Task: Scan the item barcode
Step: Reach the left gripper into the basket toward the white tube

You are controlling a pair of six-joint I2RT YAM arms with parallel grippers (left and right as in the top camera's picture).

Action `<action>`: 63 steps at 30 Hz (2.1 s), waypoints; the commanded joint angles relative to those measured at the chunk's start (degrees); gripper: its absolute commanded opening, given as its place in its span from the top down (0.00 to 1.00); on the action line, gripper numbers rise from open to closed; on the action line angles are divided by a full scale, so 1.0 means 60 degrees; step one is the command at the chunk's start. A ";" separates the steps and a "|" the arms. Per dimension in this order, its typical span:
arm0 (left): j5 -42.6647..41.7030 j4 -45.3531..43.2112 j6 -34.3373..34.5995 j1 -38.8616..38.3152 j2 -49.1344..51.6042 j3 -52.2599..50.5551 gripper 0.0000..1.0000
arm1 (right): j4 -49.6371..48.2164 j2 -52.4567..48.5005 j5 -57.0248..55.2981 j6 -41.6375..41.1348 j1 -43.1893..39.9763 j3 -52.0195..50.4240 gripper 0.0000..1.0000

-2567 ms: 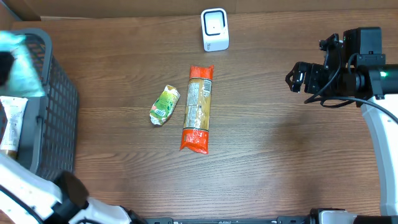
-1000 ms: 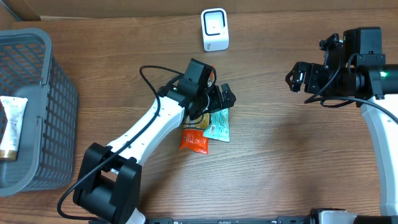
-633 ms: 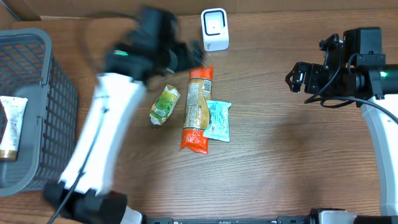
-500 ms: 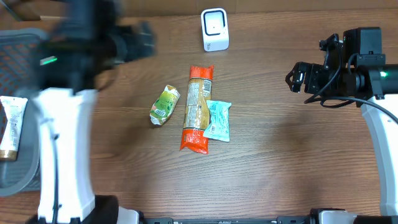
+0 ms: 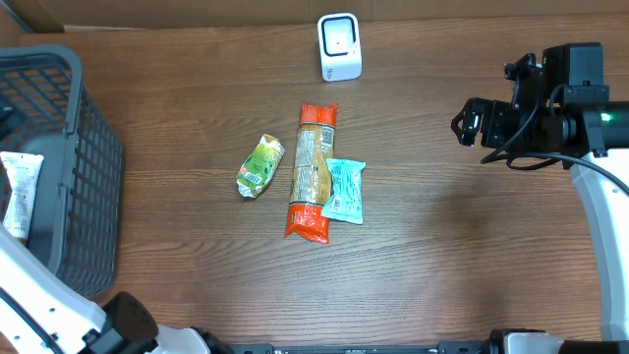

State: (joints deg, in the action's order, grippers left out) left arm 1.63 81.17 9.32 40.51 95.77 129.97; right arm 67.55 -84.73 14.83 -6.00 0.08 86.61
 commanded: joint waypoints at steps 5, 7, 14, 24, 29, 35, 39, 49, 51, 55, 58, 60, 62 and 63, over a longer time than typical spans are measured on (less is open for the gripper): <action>0.0055 -0.0408 -0.2102 0.0313 0.1282 -0.0838 0.00 | -0.0055 0.0007 0.0040 0.0055 -0.0015 0.0127 0.00; 0.0076 -0.0514 -0.2098 0.0313 0.1687 -0.0933 0.00 | -0.0066 0.0007 0.0036 0.0058 -0.0015 0.0127 0.00; 0.1053 -0.1016 -0.2095 0.0310 0.3326 -0.0947 0.13 | -0.0062 0.0007 -0.0361 0.0055 -0.0015 0.0127 0.00; 0.1687 -0.1563 -0.2098 0.0310 0.5264 -0.0951 0.14 | -0.0106 -0.0044 -0.0386 0.0055 -0.0015 0.0127 0.00; 0.1836 -0.2109 -0.2401 0.0357 0.5901 -0.0951 0.14 | -0.0044 -0.0044 -0.0386 0.0047 -0.0015 0.0127 0.00; 0.1796 -0.3173 -0.3100 0.0372 0.6375 -0.0962 0.14 | 0.0124 -0.0044 -0.0386 0.0047 -0.0015 0.0127 0.00; 0.1727 -0.3832 -0.3475 0.0375 0.6400 -0.0962 0.12 | 0.0058 -0.0044 -0.0386 0.0047 -0.0015 0.0127 0.00; 0.1836 -0.3825 -0.4350 0.0885 0.6481 -0.1872 0.23 | -0.0084 -0.0044 -0.0382 0.0044 -0.0015 0.0127 0.00; 0.1840 -0.3850 -0.4503 0.1005 0.6481 -0.2324 0.23 | -0.0106 -0.0044 -0.0382 0.0044 -0.0015 0.0127 0.00; 0.1843 -0.4124 -0.4561 0.1133 0.6484 -0.3155 0.25 | -0.0168 -0.0044 -0.0382 0.0044 -0.0015 0.0127 0.00; 0.1836 -0.4411 -0.4561 0.1137 0.6481 -0.3628 0.26 | -0.0211 -0.0044 -0.0382 0.0044 -0.0015 0.0127 0.00; 0.1745 -0.4524 -0.4503 0.1126 0.6484 -0.3825 0.34 | -0.0208 -0.0044 -0.0382 0.0044 -0.0015 0.0127 0.00; 0.1552 -0.4550 -0.4368 0.1115 0.6484 -0.3858 0.60 | -0.0208 -0.0044 -0.0379 0.0044 -0.0015 0.0127 0.00; 0.1399 -0.4572 -0.4197 0.1115 0.6484 -0.3858 0.73 | -0.0208 -0.0044 -0.0379 0.0044 -0.0015 0.0127 0.00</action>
State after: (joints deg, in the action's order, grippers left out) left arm 12.10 53.36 -16.84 47.24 132.11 109.82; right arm 66.70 -84.84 13.06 -6.00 0.10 86.61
